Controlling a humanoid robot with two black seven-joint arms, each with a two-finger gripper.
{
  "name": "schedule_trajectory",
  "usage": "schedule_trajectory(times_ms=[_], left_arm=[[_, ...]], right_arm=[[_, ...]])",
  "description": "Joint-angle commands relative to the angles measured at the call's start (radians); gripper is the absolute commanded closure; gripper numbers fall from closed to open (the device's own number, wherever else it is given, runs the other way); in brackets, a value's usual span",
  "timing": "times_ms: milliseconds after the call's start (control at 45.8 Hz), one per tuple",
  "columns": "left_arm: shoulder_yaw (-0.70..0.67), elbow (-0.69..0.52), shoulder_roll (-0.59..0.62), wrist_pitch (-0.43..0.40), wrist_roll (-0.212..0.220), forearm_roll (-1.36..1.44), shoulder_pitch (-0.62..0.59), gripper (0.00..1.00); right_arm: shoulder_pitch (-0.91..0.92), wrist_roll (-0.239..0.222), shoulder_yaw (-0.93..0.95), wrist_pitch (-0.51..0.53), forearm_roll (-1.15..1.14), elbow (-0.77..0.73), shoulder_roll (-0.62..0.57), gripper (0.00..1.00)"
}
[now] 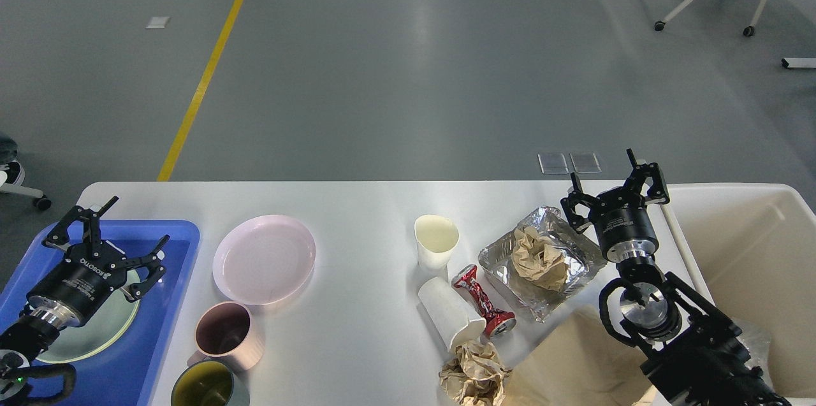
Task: Tidy desktop
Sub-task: 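Raise the left gripper up and away from the blue tray, then lower the left gripper onto the dark olive cup and grasp it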
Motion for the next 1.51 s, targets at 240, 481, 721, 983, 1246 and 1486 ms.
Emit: schedule_trajectory(times_ms=[240, 481, 721, 983, 1246, 1486], left_arm=[[0.95, 0.009, 0.316, -0.013, 0.0, 0.002, -0.664, 0.04], [1.498, 0.009, 0.233, -0.011, 0.006, 0.016, -1.087, 0.04], [1.818, -0.014, 0.088, -0.017, 0.02, 0.016, -1.372, 0.04], [2.236, -0.315, -0.089, -0.017, 0.006, 0.016, -1.777, 0.04], [2.343, -0.5, -0.302, -0.168, 0.016, -0.001, -2.055, 0.04], [2.475, -0.781, -0.422, -0.175, 0.013, -0.206, -2.363, 0.04]], right_arm=[[0.0, 0.0, 0.0, 0.0, 0.001, 0.002, 0.0, 0.0], [0.0, 0.0, 0.0, 0.0, 0.0, 0.002, 0.0, 0.0], [0.0, 0.0, 0.0, 0.0, 0.0, 0.002, 0.0, 0.0], [0.0, 0.0, 0.0, 0.0, 0.0, 0.002, 0.0, 0.0], [0.0, 0.0, 0.0, 0.0, 0.0, 0.0, 0.0, 0.0], [0.0, 0.0, 0.0, 0.0, 0.0, 0.0, 0.0, 0.0]])
